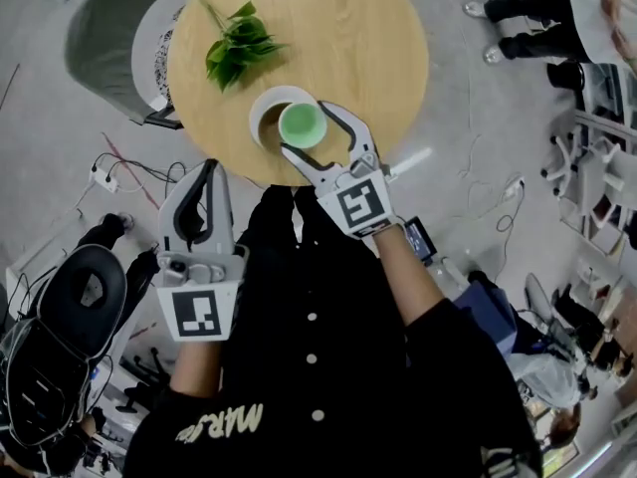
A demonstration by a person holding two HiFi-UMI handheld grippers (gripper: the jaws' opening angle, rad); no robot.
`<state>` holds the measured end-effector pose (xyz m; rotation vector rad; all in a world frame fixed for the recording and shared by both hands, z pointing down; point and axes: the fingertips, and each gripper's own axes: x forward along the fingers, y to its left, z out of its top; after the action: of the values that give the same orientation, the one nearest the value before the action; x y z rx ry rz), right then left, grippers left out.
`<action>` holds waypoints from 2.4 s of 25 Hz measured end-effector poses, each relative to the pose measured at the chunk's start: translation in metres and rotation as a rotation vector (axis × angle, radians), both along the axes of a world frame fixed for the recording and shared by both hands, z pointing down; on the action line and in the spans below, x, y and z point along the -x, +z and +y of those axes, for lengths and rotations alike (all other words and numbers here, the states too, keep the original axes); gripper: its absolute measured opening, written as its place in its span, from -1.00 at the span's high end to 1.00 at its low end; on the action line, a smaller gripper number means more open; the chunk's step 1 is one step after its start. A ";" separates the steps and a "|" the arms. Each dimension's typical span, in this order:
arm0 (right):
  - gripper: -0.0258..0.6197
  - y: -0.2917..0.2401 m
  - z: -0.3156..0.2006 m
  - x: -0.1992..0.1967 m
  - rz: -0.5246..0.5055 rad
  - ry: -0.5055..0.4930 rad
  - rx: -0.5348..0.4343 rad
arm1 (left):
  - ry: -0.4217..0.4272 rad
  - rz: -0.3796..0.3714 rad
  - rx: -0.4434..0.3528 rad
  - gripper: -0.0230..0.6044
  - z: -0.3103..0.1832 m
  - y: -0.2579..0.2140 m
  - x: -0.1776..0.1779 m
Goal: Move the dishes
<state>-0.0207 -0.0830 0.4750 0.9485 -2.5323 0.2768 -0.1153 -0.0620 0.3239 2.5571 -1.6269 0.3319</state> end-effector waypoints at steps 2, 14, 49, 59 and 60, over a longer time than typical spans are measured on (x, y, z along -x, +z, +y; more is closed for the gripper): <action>-0.16 0.000 -0.010 -0.019 0.003 0.054 0.008 | 0.013 -0.001 -0.008 0.92 -0.003 -0.004 -0.005; -0.16 0.035 -0.065 -0.115 0.068 0.235 0.020 | 0.038 -0.002 -0.008 0.92 -0.011 -0.005 -0.023; -0.24 0.110 -0.076 -0.126 0.101 0.202 0.044 | 0.050 -0.035 0.046 0.92 -0.011 0.023 -0.043; -0.13 0.051 -0.050 -0.138 0.044 0.226 0.092 | 0.030 -0.043 0.023 0.92 -0.009 0.011 -0.029; -0.10 0.048 -0.043 -0.135 0.048 0.219 0.110 | 0.026 -0.043 0.020 0.92 -0.009 0.010 -0.026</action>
<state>0.1141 -0.1260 0.5235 1.1745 -2.3455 0.4484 -0.0891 -0.0709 0.3335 2.5758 -1.5969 0.4054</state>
